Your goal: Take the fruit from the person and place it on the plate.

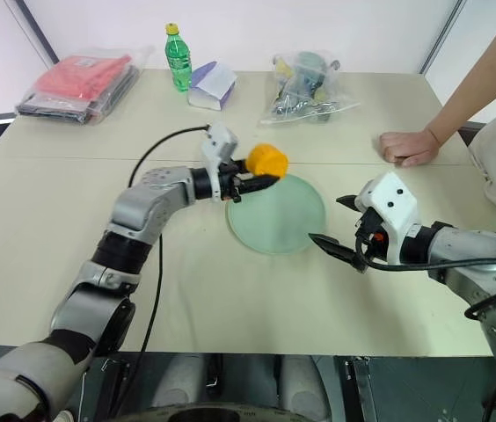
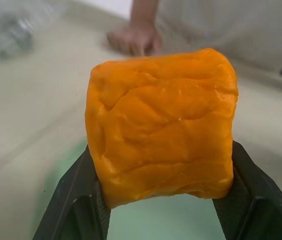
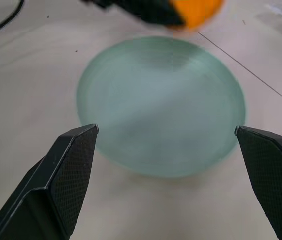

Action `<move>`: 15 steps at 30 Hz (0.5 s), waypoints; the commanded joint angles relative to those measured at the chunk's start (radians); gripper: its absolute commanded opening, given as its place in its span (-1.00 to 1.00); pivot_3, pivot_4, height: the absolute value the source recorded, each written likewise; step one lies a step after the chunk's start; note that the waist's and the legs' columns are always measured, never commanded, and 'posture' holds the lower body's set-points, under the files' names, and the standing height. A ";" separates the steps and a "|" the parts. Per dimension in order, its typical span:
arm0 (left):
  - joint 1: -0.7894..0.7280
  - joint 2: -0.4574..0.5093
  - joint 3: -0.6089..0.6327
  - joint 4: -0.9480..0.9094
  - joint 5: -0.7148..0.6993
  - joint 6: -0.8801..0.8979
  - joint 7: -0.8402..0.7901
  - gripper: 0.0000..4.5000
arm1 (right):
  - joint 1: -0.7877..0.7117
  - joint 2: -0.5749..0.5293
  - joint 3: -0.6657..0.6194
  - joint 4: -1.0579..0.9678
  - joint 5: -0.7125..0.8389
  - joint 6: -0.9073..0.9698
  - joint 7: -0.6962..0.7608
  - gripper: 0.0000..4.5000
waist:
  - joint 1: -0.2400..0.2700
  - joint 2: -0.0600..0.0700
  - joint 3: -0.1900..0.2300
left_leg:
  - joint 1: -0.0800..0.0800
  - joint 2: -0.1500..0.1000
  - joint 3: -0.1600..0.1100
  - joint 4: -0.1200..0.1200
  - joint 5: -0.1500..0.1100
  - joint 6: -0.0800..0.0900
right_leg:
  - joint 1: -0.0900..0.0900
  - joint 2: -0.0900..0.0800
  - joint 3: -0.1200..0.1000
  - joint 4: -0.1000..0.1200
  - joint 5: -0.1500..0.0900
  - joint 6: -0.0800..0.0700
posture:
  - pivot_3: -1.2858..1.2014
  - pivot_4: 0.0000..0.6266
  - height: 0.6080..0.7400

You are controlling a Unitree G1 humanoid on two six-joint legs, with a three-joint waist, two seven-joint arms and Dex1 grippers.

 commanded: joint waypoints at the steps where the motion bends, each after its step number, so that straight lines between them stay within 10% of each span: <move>1: -0.038 0.014 -0.072 0.098 0.098 -0.106 -0.060 -0.07 | 0.017 0.013 -0.045 -0.048 0.008 0.003 -0.035 1.00 | -0.001 0.000 0.000 | 0.000 0.000 0.000 0.000 0.000 0.000 | 0.000 0.000 0.000 0.000 0.000 0.000 | 0.03 -0.52 0.87; 7: -0.080 0.007 -0.101 0.239 0.175 -0.212 -0.112 -0.07 | 0.030 0.030 -0.048 -0.071 0.018 0.011 -0.073 1.00 | 0.004 0.000 0.000 | 0.000 0.000 0.000 0.000 0.000 0.000 | 0.000 0.000 0.000 0.000 0.000 0.000 | 0.03 -0.52 0.87; 12: -0.087 0.000 -0.086 0.268 0.193 -0.237 -0.141 0.97 | 0.030 0.031 -0.042 -0.076 0.022 0.011 -0.088 1.00 | 0.004 0.000 0.000 | -0.001 0.000 0.000 0.000 0.000 0.000 | 0.000 0.000 0.000 0.000 0.000 0.000 | 0.03 -0.52 0.87; 15: -0.083 -0.002 -0.051 0.243 0.175 -0.236 -0.138 0.99 | 0.020 0.030 -0.030 -0.065 0.018 0.006 -0.090 1.00 | 0.004 0.000 0.000 | -0.001 0.000 0.000 0.000 0.000 0.000 | 0.000 0.000 0.000 0.000 0.000 0.000 | 0.03 -0.52 0.87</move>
